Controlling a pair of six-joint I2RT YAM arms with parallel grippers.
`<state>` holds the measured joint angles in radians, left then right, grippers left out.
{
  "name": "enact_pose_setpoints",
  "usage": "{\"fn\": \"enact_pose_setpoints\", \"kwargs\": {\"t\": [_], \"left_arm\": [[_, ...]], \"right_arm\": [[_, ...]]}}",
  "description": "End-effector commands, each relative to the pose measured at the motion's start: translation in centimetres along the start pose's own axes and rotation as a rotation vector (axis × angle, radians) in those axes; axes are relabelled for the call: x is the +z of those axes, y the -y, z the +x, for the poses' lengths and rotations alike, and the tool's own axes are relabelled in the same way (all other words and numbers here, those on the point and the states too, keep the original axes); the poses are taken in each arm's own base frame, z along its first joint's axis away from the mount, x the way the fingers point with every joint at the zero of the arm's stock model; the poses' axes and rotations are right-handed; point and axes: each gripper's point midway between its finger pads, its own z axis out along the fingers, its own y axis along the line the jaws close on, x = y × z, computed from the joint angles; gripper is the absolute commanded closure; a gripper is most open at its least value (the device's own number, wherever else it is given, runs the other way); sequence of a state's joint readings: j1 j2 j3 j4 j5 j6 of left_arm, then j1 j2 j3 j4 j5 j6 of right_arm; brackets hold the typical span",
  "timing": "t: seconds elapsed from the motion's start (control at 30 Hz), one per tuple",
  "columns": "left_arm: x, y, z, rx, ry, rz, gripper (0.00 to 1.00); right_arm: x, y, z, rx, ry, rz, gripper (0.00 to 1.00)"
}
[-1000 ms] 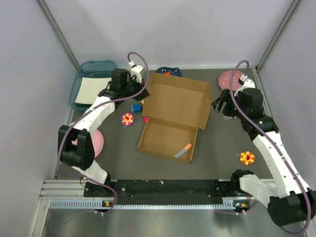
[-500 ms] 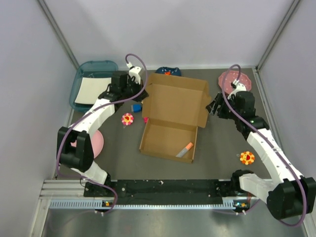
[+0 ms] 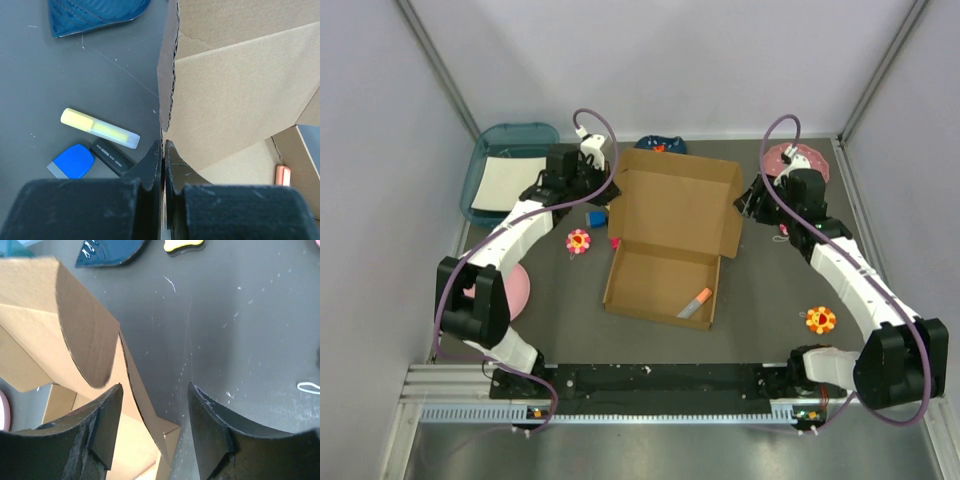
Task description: Fold the paper box
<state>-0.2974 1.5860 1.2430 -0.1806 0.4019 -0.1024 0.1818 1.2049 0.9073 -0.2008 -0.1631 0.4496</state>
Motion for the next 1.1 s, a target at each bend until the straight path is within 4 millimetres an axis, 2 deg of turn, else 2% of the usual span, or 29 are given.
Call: {"fn": "enact_pose_setpoints", "kwargs": {"t": [0.0,0.37,0.47,0.5,0.77,0.83,0.87,0.9,0.93,0.97,1.0,1.07], "left_arm": [[-0.8,0.6,-0.8,0.012,0.028,0.001,1.00],[-1.3,1.1,-1.3,0.012,0.044,0.005,1.00],[-1.5,1.2,-1.4,0.011,0.048,0.007,1.00],[-1.6,1.2,-1.5,0.011,0.052,0.006,1.00],[-2.4,2.6,-1.8,0.005,0.098,0.024,1.00],[-2.3,2.5,-1.2,-0.015,0.101,0.016,1.00],[-2.5,2.8,-1.7,-0.012,0.130,0.020,1.00],[-2.6,2.9,-1.7,-0.018,0.143,0.016,1.00],[-2.5,2.8,-0.8,-0.046,0.138,0.011,1.00],[-3.0,3.2,-1.7,-0.039,0.187,0.019,1.00],[-3.1,3.4,-1.8,-0.046,0.204,0.019,1.00],[-3.4,3.3,-0.9,-0.087,0.226,-0.010,1.00]], "right_arm": [[0.1,-2.2,-4.3,-0.021,0.104,-0.063,0.47],[1.8,-2.1,-2.6,-0.022,0.038,-0.061,0.54],[2.1,-2.3,-2.5,-0.027,0.037,-0.062,0.63],[2.0,-2.4,-2.5,-0.030,0.040,-0.062,0.70],[1.5,-2.9,-2.8,-0.047,0.075,-0.064,0.94],[1.4,-3.0,-2.5,-0.051,0.079,-0.065,0.98],[1.4,-3.1,-2.3,-0.048,0.080,-0.066,1.00],[1.2,-3.1,-2.3,-0.046,0.085,-0.067,1.00],[1.0,-3.0,-2.2,-0.044,0.092,-0.062,1.00],[0.9,-2.9,-2.0,-0.033,0.094,-0.058,1.00],[0.7,-3.0,-2.0,-0.026,0.100,-0.058,1.00],[0.2,-2.9,-1.6,0.004,0.107,-0.049,1.00]]}}
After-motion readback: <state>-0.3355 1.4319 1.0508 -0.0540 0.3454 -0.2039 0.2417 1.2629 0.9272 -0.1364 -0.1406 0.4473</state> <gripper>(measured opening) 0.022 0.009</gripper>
